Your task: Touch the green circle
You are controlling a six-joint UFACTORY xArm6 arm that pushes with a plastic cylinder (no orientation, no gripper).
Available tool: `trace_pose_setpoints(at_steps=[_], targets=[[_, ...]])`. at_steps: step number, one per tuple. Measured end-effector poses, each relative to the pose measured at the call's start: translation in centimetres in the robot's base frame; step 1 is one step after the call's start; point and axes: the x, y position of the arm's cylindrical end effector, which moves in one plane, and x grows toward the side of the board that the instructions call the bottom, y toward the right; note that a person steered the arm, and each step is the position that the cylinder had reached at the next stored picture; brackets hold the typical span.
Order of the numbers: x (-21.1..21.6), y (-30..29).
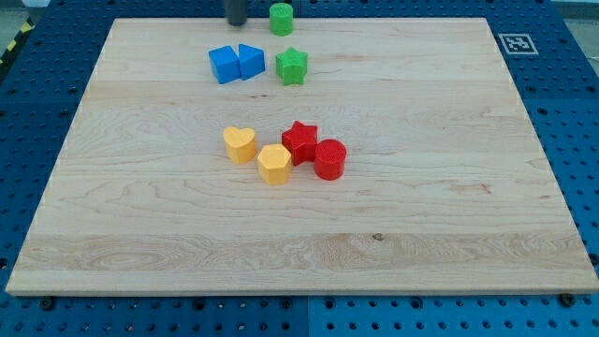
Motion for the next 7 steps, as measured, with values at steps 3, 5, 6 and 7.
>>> trace_pose_setpoints(at_steps=[3, 5, 6, 7], targets=[[10.7, 10.6], [15.8, 21.4], [13.3, 30.1], [5.1, 33.0]])
